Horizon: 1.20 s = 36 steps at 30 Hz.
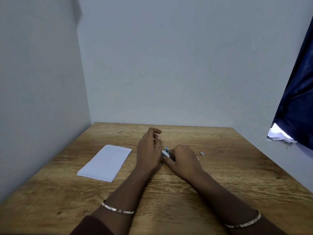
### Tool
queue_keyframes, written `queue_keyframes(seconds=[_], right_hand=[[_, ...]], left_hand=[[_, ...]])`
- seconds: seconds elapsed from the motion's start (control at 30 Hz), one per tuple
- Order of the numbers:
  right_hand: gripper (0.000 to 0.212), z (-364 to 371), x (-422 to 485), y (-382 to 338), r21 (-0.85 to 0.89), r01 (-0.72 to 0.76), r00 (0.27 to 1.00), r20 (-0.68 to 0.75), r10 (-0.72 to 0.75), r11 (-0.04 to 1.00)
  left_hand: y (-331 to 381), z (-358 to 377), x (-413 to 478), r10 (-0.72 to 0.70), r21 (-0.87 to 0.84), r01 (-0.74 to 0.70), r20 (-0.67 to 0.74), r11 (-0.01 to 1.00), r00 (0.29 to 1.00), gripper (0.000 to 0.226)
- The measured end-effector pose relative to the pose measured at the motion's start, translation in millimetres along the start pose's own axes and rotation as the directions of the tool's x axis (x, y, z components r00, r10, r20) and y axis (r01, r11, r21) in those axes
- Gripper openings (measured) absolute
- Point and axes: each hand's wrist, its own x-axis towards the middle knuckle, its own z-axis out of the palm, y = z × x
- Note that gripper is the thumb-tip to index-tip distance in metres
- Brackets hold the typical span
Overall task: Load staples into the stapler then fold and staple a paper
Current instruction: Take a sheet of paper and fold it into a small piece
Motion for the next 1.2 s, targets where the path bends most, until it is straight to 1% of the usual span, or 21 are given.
queue_keyframes(seconds=[0.1,0.13,0.23,0.3,0.37,0.43,0.53,0.57,0.6,0.7,0.8,0.87,0.93,1.1,1.2], right_hand=[[0.05,-2.2,-4.5,-2.0,-0.019,-0.007,1.0,0.004,0.007,1.0],[0.048,-3.4,-6.3,-3.0,-0.012,-0.019,1.0,-0.018,0.019,1.0],[0.035,-7.8,-12.7,-11.8,0.024,-0.036,0.984,-0.175,0.04,0.999],[0.029,-7.5,-15.5,-21.9,0.049,0.016,0.959,-0.284,-0.002,0.999],[0.021,-5.0,-17.1,-36.5,0.074,0.091,0.947,-0.315,-0.063,0.993],[0.022,1.0,-14.2,-54.5,0.103,0.14,0.962,-0.25,-0.111,0.985],[0.036,13.2,-4.8,-78.1,0.162,0.149,0.987,-0.087,-0.136,0.975],[0.041,17.3,-1.5,-85.1,0.177,0.144,0.989,-0.042,-0.138,0.974],[0.046,21.2,1.6,-91.8,0.187,0.137,0.99,-0.01,-0.138,0.973],[0.054,31.5,10.6,-104.5,0.182,0.112,0.991,0.051,-0.123,0.977],[0.062,41.0,18.6,-108.8,0.122,0.081,0.985,0.141,-0.098,0.989],[0.062,47.7,21.3,-111.0,0.085,0.083,0.977,0.192,-0.098,0.993],[0.057,52.5,22.7,-111.7,0.054,0.1,0.97,0.216,-0.109,0.994],[0.051,55.1,24.8,-115.3,-0.058,0.167,0.97,0.187,-0.153,0.984],[0.051,54.4,27.6,-120.0,-0.055,0.169,0.968,0.194,-0.156,0.984]], left_hand=[[4.1,-7.2,-9.1,0.003,0.026,-0.003,-0.019,1.0,1.0,0.019],[5.4,-10.1,-12.7,0.0,0.035,0.001,-0.026,0.999,1.0,0.019],[8.2,-29.2,-23.8,0.002,0.08,0.003,-0.06,0.997,0.998,0.018],[7.6,-49.9,-30.1,0.034,0.138,-0.022,-0.081,0.99,0.996,0.018],[3.0,-74.0,-37.5,0.068,0.25,-0.046,-0.082,0.967,0.994,0.017],[-6.5,-98.9,-47.7,0.037,0.408,-0.003,-0.074,0.913,0.997,0.019],[-22.9,-127.6,-60.2,-0.132,0.571,0.156,-0.082,0.806,0.988,0.028],[-28.1,-135.1,-64.1,-0.165,0.602,0.187,-0.092,0.776,0.982,0.033],[-32.9,-141.7,-66.8,-0.182,0.614,0.205,-0.1,0.763,0.978,0.038],[-38.9,-152.4,-68.4,-0.234,0.595,0.249,-0.105,0.764,0.967,0.054],[-42.9,-153.0,-67.6,-0.314,0.636,0.287,-0.075,0.716,0.947,0.066],[-46.0,-153.2,-66.2,-0.342,0.654,0.291,-0.053,0.698,0.938,0.061],[-47.5,-153.3,-64.6,-0.364,0.646,0.306,-0.046,0.7,0.93,0.055],[-50.8,-152.5,-62.8,-0.384,0.624,0.332,-0.056,0.707,0.922,0.061],[-52.7,-152.6,-62.2,-0.389,0.607,0.347,-0.067,0.715,0.919,0.064]])
